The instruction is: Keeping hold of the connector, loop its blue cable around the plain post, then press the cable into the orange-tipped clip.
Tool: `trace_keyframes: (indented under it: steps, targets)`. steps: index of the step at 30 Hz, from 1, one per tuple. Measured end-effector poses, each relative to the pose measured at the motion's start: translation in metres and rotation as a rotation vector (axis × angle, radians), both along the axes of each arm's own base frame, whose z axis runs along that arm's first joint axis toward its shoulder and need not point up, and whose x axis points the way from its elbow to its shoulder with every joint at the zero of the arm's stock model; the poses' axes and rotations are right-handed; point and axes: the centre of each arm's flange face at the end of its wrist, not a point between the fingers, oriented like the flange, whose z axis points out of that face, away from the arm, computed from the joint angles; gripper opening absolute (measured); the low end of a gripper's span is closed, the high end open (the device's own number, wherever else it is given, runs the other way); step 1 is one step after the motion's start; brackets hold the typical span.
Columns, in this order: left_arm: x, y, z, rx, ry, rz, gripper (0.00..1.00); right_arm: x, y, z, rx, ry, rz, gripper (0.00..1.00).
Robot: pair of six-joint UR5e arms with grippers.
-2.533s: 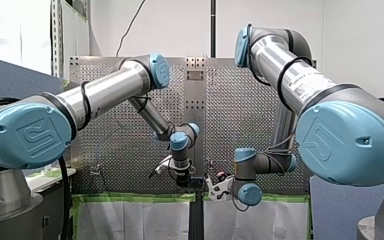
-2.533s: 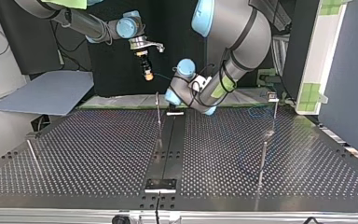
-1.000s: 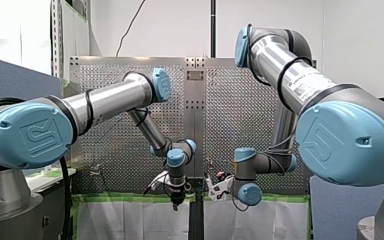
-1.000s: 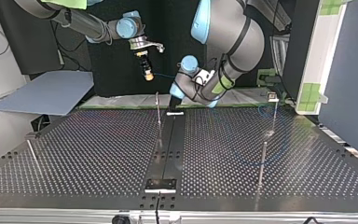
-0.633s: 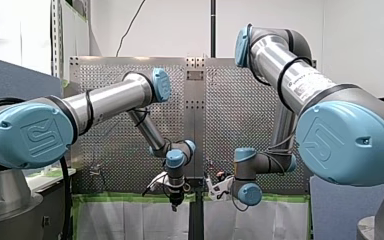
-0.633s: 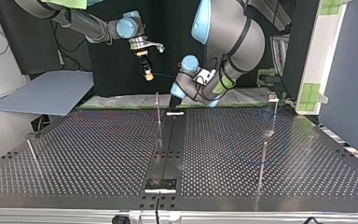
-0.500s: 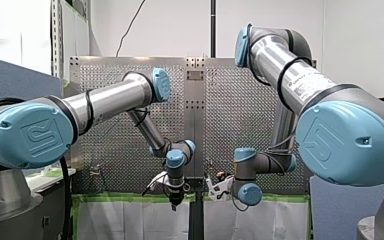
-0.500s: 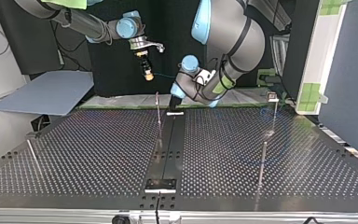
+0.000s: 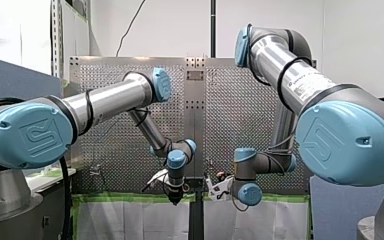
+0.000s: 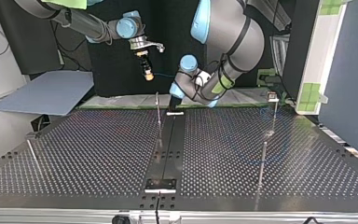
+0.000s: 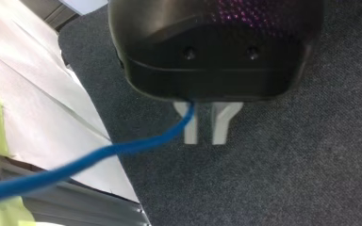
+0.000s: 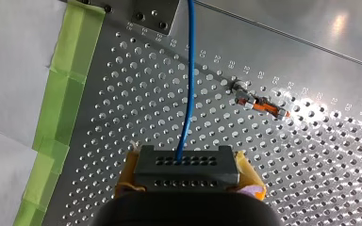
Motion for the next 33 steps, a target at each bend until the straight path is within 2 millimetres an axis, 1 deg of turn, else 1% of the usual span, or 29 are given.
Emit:
trace_keyframes:
  steps: [9,16,18,19,24,30,31,32,33]
  targets:
    - [0.010,-0.010,0.007,-0.020,-0.046,-0.006,0.14,0.000,0.000,0.000,0.000,0.001,0.000,0.00]
    - [0.019,-0.015,0.008,-0.065,-0.105,0.030,0.14,0.000,-0.001,0.000,-0.001,0.001,-0.001,0.00]
    - [0.021,-0.015,0.007,-0.078,-0.127,0.051,0.14,-0.001,-0.002,0.000,-0.001,0.002,-0.004,0.00]
    - [0.022,-0.015,0.007,-0.083,-0.136,0.060,0.12,-0.001,-0.002,0.000,0.000,0.002,-0.005,0.00]
    - [0.023,-0.016,0.006,-0.114,-0.174,0.092,0.12,-0.002,-0.003,0.000,0.001,0.003,-0.009,0.00]
    - [0.025,-0.009,0.017,-0.161,-0.212,0.132,0.12,-0.002,-0.003,0.000,0.002,0.004,-0.010,0.00]
    - [0.025,-0.008,0.020,-0.170,-0.219,0.139,0.06,-0.002,-0.003,0.000,0.002,0.003,-0.011,0.00]
    - [0.025,-0.007,0.024,-0.182,-0.227,0.148,0.06,-0.002,-0.003,0.000,0.002,0.004,-0.011,0.00]
    - [0.025,-0.007,0.026,-0.191,-0.233,0.154,0.02,-0.002,-0.003,0.000,0.002,0.004,-0.011,0.00]
